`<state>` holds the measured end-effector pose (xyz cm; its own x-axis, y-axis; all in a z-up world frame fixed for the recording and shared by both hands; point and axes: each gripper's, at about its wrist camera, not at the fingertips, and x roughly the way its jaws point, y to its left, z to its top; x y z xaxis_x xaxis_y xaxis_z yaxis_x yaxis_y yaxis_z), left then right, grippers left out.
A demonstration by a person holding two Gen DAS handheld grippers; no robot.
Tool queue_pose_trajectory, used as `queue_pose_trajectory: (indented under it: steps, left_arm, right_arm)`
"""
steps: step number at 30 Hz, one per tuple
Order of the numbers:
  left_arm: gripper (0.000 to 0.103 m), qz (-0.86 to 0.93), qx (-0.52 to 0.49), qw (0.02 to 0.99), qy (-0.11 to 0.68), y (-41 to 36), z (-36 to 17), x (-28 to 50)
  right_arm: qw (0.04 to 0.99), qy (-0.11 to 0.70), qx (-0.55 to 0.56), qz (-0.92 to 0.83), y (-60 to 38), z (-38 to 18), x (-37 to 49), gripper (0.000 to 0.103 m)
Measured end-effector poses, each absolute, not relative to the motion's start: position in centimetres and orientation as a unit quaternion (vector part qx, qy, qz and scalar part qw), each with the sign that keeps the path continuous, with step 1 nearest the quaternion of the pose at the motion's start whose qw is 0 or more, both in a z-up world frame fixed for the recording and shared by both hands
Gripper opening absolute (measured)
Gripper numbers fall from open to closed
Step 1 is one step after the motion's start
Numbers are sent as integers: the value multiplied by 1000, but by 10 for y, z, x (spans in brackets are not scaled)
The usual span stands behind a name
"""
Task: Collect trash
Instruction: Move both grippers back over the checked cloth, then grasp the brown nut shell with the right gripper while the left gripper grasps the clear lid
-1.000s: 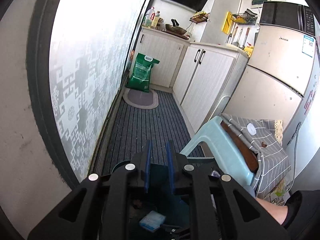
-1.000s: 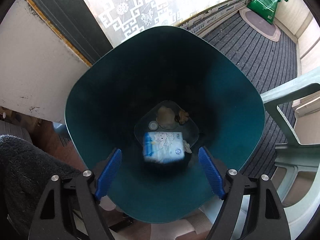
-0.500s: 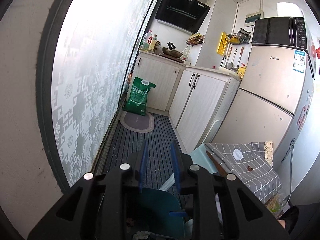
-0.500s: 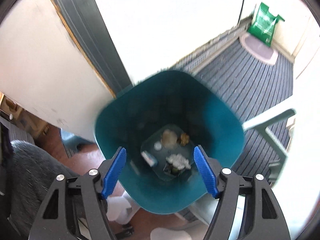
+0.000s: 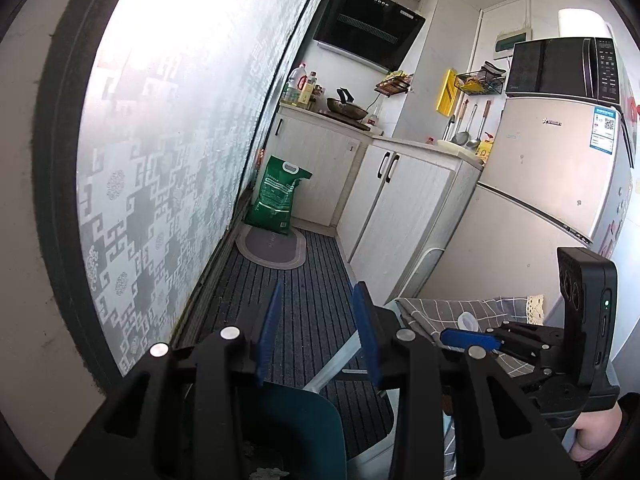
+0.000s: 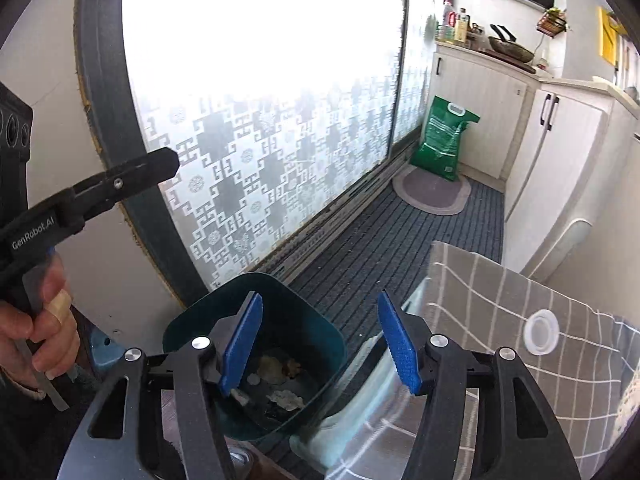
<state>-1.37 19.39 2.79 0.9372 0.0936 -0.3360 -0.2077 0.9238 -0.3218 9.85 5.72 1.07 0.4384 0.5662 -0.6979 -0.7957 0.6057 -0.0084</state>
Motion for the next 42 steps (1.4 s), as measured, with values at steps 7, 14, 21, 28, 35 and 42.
queue_pose_trajectory:
  steps: [7,14,21,28,35,42]
  left_arm:
    - [40,54,-165,970,172,163,28,8]
    - [40,35,-140,970,195,132,23,29]
    - [41,22,-123,970,209,106,19,44]
    - [41,9,-109,969,223,84,17,58]
    - [41,-5,-103,965,241,66,13,74]
    - [43,-20,-97,959,267,45,6,98]
  right_arm:
    - [851,338,-155,372,10,10,122,60]
    - [868,339,-141,334,-34,10,137,60]
    - [872,355,-136,308,-66,-3,150,60]
    - [870,372,-127,298,-83,-14,159,55]
    - [859,394,-116,305,-88,-31,170,44]
    - [861,388,-116,307,-95,-31,175,18]
